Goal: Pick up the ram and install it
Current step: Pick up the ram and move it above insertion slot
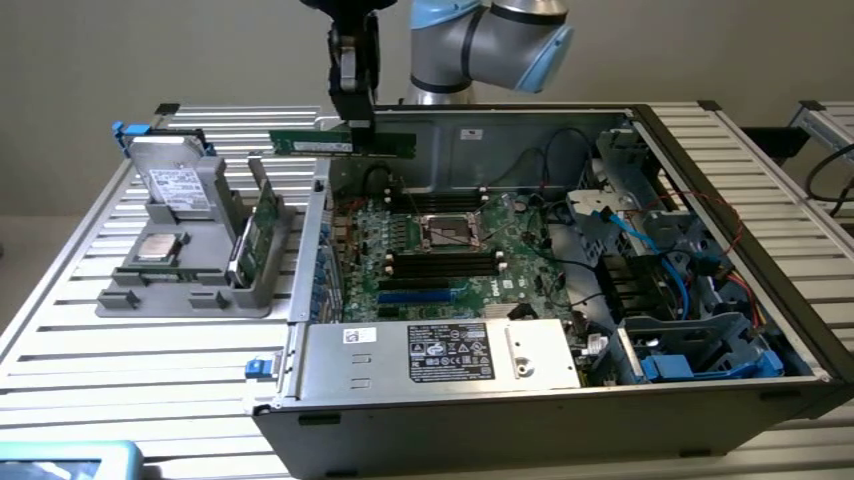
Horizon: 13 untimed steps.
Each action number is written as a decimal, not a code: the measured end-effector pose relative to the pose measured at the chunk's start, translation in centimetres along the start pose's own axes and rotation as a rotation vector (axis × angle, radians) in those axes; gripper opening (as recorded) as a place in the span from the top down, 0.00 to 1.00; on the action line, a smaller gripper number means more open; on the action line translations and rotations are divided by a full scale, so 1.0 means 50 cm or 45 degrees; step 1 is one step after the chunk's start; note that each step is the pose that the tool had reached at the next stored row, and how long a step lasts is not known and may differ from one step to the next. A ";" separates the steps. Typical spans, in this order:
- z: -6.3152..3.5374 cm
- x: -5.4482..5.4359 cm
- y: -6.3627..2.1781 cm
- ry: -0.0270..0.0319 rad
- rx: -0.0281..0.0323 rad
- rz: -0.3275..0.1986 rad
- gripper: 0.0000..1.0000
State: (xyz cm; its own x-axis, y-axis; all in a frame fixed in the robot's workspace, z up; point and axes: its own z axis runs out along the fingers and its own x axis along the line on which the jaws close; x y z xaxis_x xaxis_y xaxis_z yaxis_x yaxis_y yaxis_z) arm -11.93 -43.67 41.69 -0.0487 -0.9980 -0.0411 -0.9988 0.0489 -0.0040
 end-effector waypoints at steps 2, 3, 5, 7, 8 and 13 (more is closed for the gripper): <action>0.000 -0.001 -0.018 -0.0001 0.0000 0.000 0.87; 0.001 -0.002 -0.026 -0.0001 0.0000 0.000 0.87; 0.002 -0.004 -0.045 -0.0001 0.0000 0.000 0.87; 0.003 -0.006 -0.063 -0.0001 0.0000 -0.001 0.87; 0.003 -0.008 -0.072 -0.0002 0.0000 -0.001 0.87; 0.008 -0.018 -0.117 -0.0001 0.0000 -0.001 0.87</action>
State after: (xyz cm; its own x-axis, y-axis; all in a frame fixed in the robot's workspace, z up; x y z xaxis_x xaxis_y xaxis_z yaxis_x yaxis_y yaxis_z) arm -6.04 -43.05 41.34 -0.0481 -0.9980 -0.0412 -0.9988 0.0483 -0.0040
